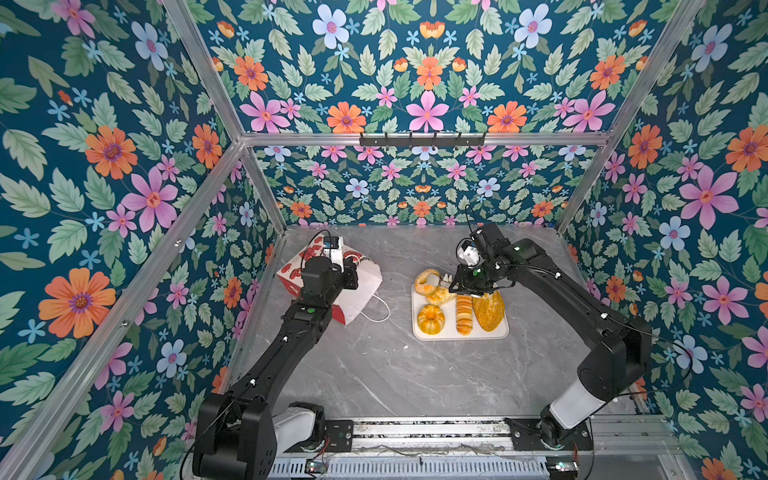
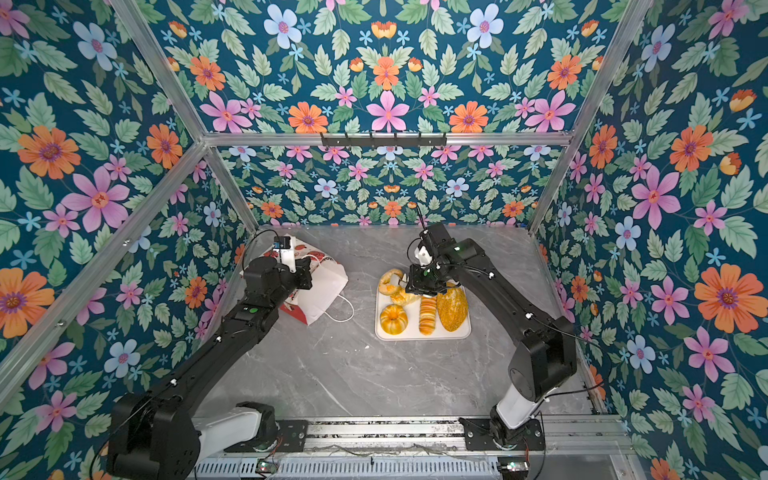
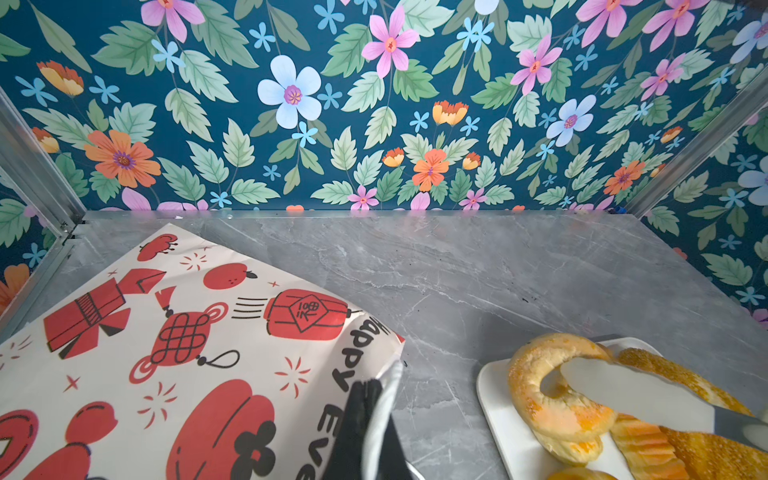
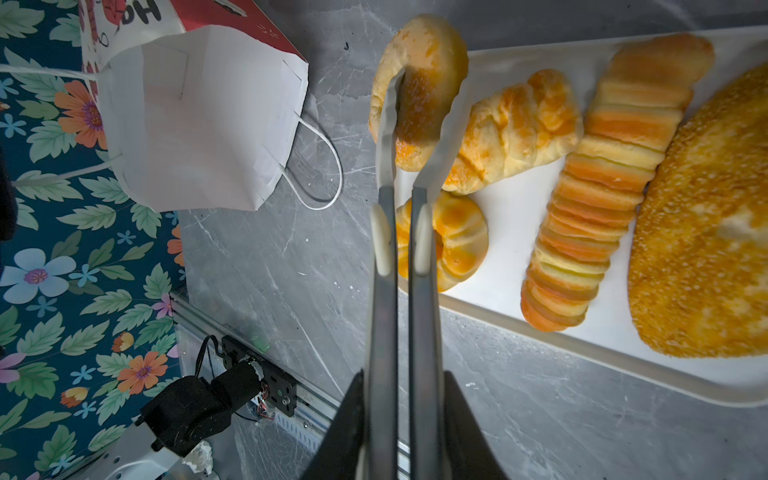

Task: Take the fake bread out of the paper bag
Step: 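Lower the small yellow ring onto the tray with the right gripper's tongs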

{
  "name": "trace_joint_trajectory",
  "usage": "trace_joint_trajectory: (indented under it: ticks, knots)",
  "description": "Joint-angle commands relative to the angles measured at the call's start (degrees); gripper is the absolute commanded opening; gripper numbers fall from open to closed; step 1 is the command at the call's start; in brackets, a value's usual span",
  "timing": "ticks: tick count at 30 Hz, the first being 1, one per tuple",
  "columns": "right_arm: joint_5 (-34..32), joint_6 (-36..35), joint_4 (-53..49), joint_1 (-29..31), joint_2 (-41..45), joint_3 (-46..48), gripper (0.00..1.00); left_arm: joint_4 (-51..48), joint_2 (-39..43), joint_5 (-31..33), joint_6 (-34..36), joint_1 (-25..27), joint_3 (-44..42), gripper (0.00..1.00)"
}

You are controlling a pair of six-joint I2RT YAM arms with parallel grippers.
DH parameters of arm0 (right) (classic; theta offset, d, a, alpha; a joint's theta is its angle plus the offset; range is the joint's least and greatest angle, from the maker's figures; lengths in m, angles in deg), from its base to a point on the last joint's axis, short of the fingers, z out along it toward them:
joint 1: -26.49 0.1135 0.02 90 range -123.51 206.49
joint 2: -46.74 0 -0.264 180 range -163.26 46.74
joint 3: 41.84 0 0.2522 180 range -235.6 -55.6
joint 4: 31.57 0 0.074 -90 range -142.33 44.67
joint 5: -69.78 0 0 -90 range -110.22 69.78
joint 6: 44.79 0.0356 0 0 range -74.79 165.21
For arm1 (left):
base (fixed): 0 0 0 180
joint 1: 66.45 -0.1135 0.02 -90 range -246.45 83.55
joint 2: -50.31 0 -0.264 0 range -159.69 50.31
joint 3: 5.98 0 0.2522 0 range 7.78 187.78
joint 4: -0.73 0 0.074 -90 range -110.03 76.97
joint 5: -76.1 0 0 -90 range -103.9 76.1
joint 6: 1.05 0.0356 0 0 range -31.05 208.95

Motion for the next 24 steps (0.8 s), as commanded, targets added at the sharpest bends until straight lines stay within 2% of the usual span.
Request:
trace_joint_trajectory:
  ticks: [1,8,24]
  knots:
    - [1.08,0.6,4.21,0.02,-2.82,-1.1,0.14,1.61,0.32,-0.3,-0.04,-0.07,0.06,0.0]
    - [1.84,0.7,5.51,-0.05,-6.69,-1.41,0.13,1.43,0.44,-0.53,-0.11,-0.01,0.01,0.0]
    - [0.8,-1.76,-2.75,-0.33,-4.72,-1.74,0.13,1.61,-0.26,-0.95,-0.21,0.0,0.15,0.0]
